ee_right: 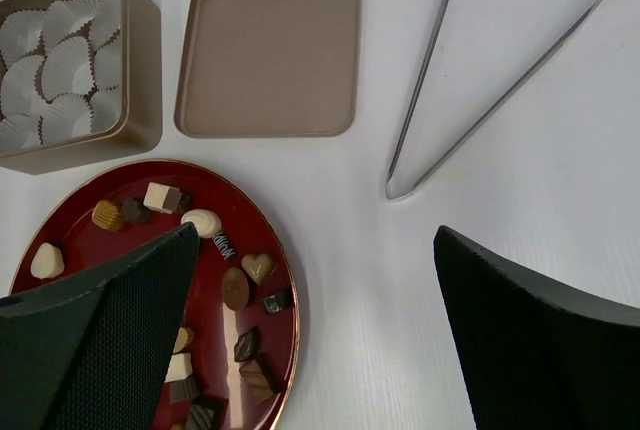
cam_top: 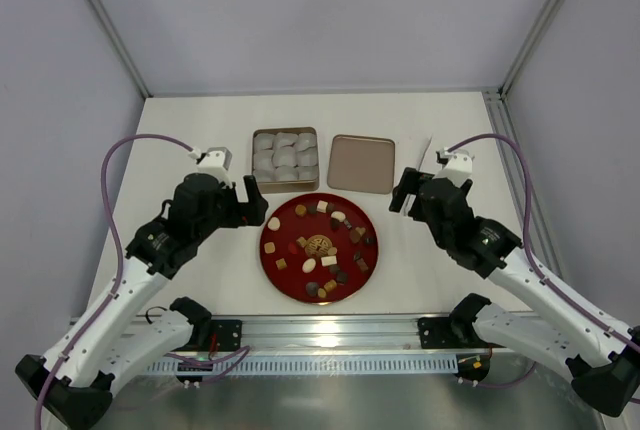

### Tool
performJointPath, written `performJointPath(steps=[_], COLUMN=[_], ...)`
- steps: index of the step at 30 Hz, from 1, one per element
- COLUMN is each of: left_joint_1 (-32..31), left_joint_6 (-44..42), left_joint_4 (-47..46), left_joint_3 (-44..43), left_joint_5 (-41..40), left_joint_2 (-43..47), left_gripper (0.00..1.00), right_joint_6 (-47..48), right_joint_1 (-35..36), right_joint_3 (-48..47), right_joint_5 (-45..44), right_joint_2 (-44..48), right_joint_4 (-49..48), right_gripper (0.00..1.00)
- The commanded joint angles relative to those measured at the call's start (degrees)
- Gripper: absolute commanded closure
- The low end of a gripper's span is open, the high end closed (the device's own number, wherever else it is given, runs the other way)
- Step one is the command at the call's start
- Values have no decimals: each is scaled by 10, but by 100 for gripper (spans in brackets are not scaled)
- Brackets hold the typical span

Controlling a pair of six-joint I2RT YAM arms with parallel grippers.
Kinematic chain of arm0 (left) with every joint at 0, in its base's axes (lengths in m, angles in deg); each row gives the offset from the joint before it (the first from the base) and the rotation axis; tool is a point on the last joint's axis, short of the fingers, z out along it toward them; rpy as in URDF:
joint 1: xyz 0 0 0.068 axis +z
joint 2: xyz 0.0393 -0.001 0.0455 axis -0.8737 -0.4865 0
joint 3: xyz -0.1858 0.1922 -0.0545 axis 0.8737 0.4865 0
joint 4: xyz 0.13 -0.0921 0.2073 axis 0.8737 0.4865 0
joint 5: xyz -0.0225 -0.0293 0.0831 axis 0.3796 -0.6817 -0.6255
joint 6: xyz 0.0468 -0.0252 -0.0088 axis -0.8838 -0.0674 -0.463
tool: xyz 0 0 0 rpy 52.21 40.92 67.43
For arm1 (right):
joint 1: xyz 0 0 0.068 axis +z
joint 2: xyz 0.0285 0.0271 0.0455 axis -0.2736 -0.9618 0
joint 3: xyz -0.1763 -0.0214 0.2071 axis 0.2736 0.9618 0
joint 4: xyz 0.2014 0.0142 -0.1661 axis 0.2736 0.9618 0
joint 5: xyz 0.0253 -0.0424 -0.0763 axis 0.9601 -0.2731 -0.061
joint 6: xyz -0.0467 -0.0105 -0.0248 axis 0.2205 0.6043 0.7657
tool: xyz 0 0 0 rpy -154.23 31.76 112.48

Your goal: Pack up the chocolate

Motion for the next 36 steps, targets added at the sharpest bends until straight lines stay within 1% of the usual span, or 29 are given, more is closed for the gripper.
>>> performJointPath(steps=[1, 7, 9, 10, 11, 12, 13, 14, 17, 18, 21, 23, 31, 32, 36], left_joint_1=[-1, -1, -1, -1, -2, -1, -1, -2, -2, -1, -1, -2, -1, -1, -1], left_joint_6=[3, 5, 6, 6, 5, 5, 7, 7, 11, 12, 12, 12, 10, 9, 9], left_joint_4=[-18, -14, -14, -14, -13, -13, -12, -12, -12, -14, -14, -14, -14, -14, -15], left_joint_3=[-3, -6, -7, -7, -7, -7, -7, -7, -3, -3, -5, -5, -5, -6, -5], left_joint_5=[9, 17, 21, 25, 27, 28, 31, 32, 48, 52, 59, 62, 61, 61, 61], left_joint_2=[-3, -5, -5, -4, -5, -3, 0, 1, 4, 5, 2, 2, 11, 10, 11], left_gripper=[0, 0, 0, 0, 0, 0, 0, 0, 0, 0, 0, 0, 0, 0, 0], right_joint_6=[-23, -24, -26, -27, -26, -23, -16, -12, -5, -4, -6, -16, -57, -57, -68], right_joint_1=[2, 0, -19, -33, -81, -105, -133, -175, -213, -230, -247, -252, -263, -262, -266], right_joint_3=[-8, -42, -59, -66, -76, -81, -81, -76, -65, -65, -82, -102, -148, -161, -173], right_joint_5=[-20, -32, -32, -17, -2, 13, 49, 63, 105, 114, 127, 134, 123, 120, 117], right_joint_2=[1, -18, -35, -42, -61, -70, -78, -83, -105, -129, -177, -226, -372, -402, -452], right_joint_4=[13, 55, 76, 97, 106, 113, 115, 113, 91, 85, 66, 56, 9, 8, -5], right_gripper=[0, 0, 0, 0, 0, 0, 0, 0, 0, 0, 0, 0, 0, 0, 0])
